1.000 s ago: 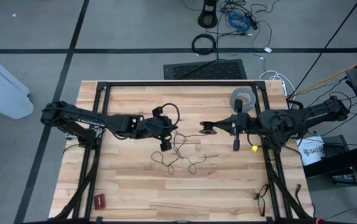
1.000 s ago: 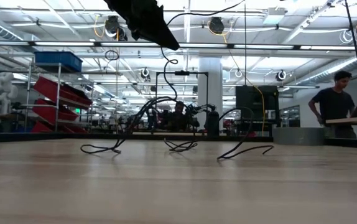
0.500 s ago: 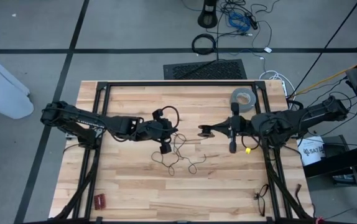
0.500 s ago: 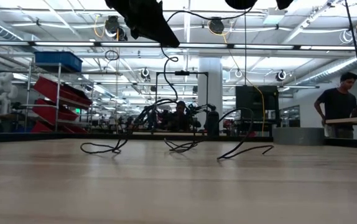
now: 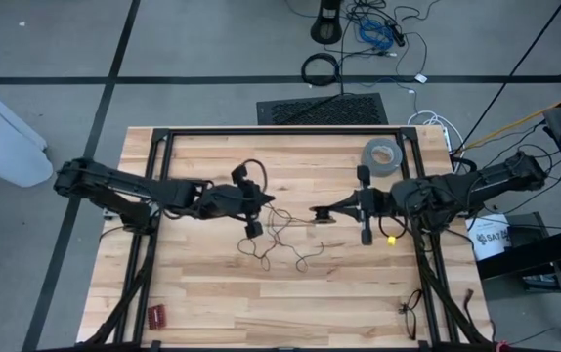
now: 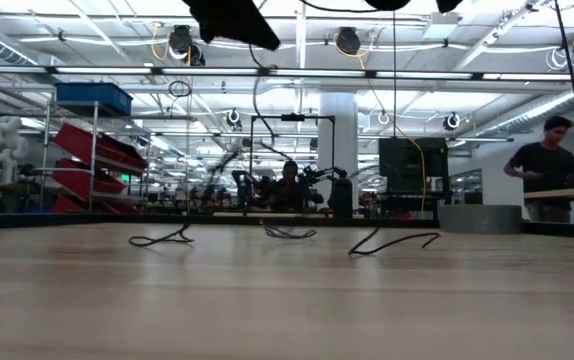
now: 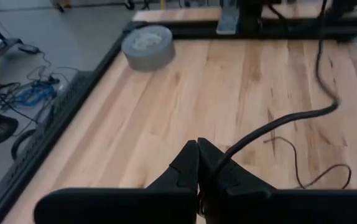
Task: Coil cords
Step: Coil the black wire onto the spool
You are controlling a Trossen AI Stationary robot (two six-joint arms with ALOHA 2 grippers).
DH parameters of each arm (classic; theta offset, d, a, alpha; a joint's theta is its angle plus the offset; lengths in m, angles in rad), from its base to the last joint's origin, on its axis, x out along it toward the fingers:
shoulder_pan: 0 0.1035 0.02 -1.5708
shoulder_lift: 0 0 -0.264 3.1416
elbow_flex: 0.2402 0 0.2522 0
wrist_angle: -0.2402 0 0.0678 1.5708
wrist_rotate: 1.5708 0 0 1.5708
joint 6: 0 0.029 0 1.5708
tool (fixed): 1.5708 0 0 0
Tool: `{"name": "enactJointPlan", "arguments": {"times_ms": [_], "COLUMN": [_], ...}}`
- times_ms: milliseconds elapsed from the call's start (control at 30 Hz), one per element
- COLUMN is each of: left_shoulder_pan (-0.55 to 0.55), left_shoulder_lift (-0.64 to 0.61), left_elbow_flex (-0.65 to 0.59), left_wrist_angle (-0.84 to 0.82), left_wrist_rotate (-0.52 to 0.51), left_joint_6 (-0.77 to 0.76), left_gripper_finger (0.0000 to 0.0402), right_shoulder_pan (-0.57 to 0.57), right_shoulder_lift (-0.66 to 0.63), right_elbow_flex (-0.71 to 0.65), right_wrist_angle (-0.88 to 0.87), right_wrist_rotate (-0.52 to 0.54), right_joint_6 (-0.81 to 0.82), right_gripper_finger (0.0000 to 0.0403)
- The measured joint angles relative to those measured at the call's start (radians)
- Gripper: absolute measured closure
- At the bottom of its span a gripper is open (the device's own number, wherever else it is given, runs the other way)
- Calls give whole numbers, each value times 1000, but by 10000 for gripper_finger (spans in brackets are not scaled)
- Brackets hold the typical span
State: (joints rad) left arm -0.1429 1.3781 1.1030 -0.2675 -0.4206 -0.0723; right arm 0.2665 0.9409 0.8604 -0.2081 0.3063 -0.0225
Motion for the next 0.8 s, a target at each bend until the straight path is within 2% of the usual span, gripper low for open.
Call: {"name": "enactJointPlan", "arguments": {"times_ms": [300,500,800], "left_shoulder_pan": [-18,-24,-24], "left_shoulder_lift": [-100,-98,-95], "left_elbow_flex": [0,0,0], "left_wrist_angle": [26,68,75], "left_wrist_rotate": [0,4,21], "left_joint_6": [-1,-1,-28], "left_gripper_finger": [398,398,398], "right_shoulder_pan": [-73,-105,-124], "right_shoulder_lift": [28,98,147], "right_elbow_flex": [0,0,0], "right_wrist_angle": [27,87,121], "right_wrist_rotate": [1,-49,-51], "right_joint_6": [-51,-107,-131], "right_gripper_finger": [403,403,403]}}
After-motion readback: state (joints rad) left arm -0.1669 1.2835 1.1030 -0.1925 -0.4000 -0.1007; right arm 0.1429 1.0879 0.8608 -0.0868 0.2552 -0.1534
